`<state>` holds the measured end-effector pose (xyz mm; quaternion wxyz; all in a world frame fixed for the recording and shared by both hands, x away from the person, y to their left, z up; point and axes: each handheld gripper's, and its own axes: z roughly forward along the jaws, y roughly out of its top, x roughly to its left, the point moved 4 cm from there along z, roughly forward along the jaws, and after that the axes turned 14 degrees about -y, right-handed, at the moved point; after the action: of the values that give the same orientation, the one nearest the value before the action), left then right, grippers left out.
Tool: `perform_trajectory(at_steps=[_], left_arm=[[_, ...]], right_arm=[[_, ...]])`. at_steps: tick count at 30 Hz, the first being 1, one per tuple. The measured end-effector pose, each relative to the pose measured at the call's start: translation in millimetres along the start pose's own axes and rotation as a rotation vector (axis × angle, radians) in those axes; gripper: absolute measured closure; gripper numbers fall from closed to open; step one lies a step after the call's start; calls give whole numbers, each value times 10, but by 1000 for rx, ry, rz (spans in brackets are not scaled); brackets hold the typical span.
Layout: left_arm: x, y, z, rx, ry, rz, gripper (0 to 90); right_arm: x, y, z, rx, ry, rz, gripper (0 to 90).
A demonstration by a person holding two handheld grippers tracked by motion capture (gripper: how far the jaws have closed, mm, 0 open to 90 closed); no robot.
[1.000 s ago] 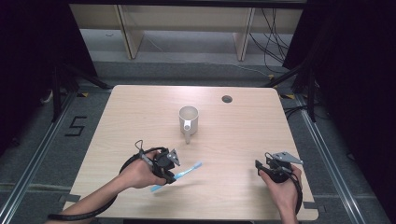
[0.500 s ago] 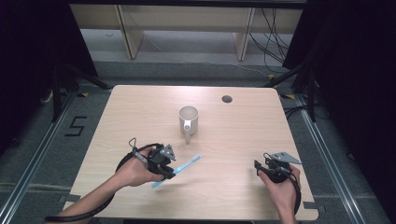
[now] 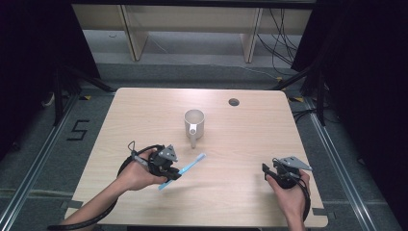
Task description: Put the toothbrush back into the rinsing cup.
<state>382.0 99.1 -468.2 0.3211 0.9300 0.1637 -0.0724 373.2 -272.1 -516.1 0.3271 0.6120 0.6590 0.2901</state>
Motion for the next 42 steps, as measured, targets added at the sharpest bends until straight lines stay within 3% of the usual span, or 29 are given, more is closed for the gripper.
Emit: perform_trajectory(at_steps=[1,2,4,7,16,21,22,24,31,32,36,37,38,40,42], left_arm=[[2,0,-5,-4,0,0,785],[3,1,-13,-9,1,-1,786],[-2,10,-8,-48,6,-17,786],[26,2,-56,-25,9,7,786],[59,-10,-84,-62,15,-9,785],[63,-2,-83,-98,19,-25,785],[65,-3,-84,-99,19,-26,785],[76,-7,-101,-89,19,-15,785],[84,25,-118,-144,33,-31,786],[100,18,-147,-112,33,-7,786],[109,26,-149,-125,40,-4,786],[111,28,-150,-133,42,-7,785],[101,44,-133,-173,48,-31,786],[117,47,-153,-175,60,-14,786],[114,53,-161,-195,62,-22,785]], right_arm=[[0,0,0,0,0,0,516],[-25,15,22,-37,18,-34,515],[-31,15,14,-34,9,-39,515],[-30,19,13,-38,9,-40,515],[-14,27,24,-57,22,-34,515],[-27,20,26,-49,0,-43,515],[-16,22,25,-55,19,-32,515],[-21,21,13,-47,8,-35,514],[-29,21,29,-58,2,-34,515],[-28,21,30,-59,2,-35,515],[-21,21,28,-57,3,-33,515],[-22,22,27,-59,3,-32,515],[-30,20,4,-40,4,-39,515],[-31,20,3,-40,2,-36,515],[-4,21,7,-55,11,-3,515]])
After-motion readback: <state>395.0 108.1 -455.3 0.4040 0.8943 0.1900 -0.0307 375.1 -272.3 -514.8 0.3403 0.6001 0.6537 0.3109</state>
